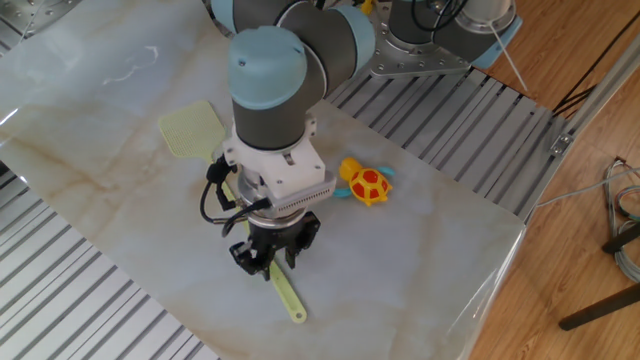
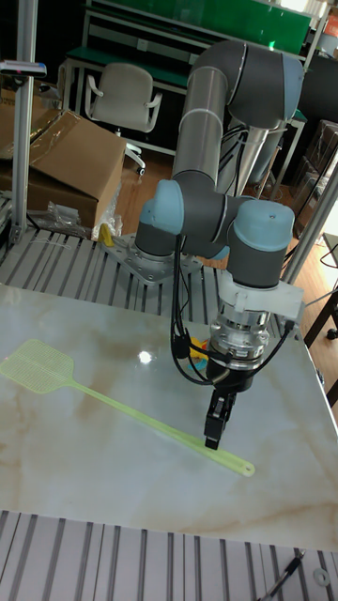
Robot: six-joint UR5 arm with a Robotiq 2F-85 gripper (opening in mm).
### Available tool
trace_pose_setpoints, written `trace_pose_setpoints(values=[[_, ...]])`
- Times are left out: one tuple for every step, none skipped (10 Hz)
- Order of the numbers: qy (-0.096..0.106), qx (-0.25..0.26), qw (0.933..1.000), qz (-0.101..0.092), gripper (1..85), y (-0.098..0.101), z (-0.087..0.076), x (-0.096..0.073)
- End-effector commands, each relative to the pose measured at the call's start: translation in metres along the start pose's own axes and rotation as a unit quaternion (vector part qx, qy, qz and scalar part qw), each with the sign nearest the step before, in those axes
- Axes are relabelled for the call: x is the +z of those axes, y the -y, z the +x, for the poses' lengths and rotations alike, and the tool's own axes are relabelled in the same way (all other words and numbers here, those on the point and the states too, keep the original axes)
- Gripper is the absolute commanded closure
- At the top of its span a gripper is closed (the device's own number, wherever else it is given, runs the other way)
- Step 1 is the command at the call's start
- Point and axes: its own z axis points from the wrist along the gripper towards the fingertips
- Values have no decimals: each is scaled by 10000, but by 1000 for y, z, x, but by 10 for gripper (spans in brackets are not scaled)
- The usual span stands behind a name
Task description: Swat with a flyswatter
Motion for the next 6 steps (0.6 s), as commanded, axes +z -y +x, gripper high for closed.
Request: trace_pose_setpoints(values=[[65, 13, 10000, -27, 317, 1, 1, -6], [16, -14, 10000, -90, 353, 4, 12, -19], [-37, -65, 9999, -144, 383, 8, 26, -34], [-121, 60, 9998, -127, 523, 5, 40, -42], [-290, 321, 9988, 209, 833, 13, 50, -47], [-253, 642, 9974, 188, 843, 8, 41, -44]])
